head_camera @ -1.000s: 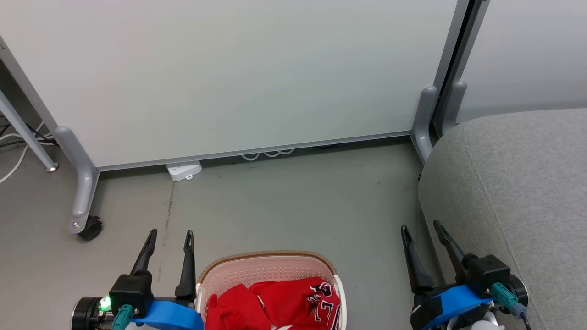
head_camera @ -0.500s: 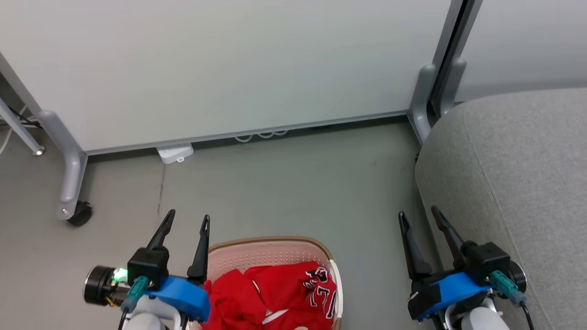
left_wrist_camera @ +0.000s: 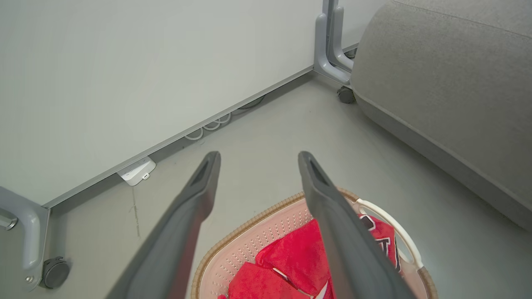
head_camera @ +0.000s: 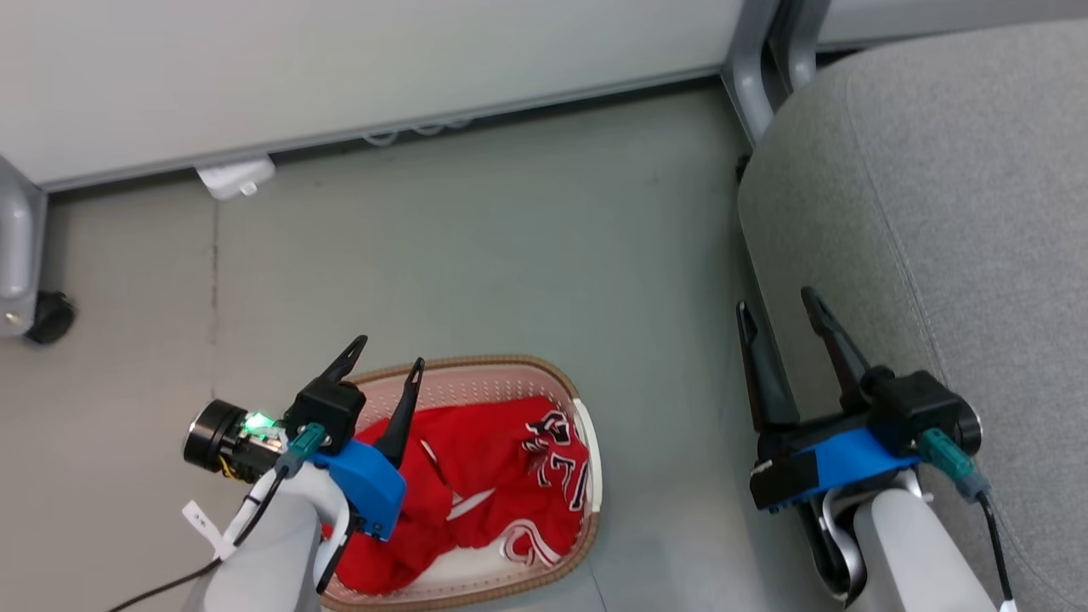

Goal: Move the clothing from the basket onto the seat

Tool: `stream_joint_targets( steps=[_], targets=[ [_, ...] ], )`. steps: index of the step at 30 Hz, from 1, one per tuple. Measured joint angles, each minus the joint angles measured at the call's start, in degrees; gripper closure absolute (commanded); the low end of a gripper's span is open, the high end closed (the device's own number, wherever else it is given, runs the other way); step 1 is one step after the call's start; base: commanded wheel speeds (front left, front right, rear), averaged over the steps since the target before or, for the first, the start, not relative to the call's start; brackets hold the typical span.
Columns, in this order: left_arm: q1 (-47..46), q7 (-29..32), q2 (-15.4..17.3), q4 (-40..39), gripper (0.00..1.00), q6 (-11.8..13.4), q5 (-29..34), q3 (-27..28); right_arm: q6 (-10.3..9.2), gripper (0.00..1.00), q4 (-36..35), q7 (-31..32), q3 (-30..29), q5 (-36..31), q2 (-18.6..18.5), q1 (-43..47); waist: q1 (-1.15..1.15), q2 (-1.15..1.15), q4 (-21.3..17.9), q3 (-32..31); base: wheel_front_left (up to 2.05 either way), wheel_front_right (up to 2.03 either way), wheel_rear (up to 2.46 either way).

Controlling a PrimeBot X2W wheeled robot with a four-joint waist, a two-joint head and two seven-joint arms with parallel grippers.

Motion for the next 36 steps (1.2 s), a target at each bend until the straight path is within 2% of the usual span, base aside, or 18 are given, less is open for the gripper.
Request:
stream_joint_targets(
  steps=[10, 23, 36],
  targets=[
    [-8.48, 0.00, 2.08, 12.28, 0.00, -0.59, 2.18, -7.78, 0.01, 0.00, -2.48, 0.00, 0.60, 0.21, -0.01, -6.12, 0.01, 0.00, -2.89, 10.04, 0.00, 0.00, 0.00],
    [-17.54, 0.01, 2.43, 26.96, 0.00, -0.70, 3.21, -17.73, 0.01, 0.00, -5.22, -0.01, 1.14, 1.02, -0.02, -12.66, 0.00, 0.00, -5.40, 21.99, 0.00, 0.00, 0.00],
    [-24.26, 6.77, 5.72, 31.56, 0.00, -0.76, 5.21, -27.08, 0.01, 0.00, -7.94, -0.01, 0.56, 0.99, -0.02, -17.66, 0.00, 0.00, -6.88, 32.97, 0.00, 0.00, 0.00]
  ],
)
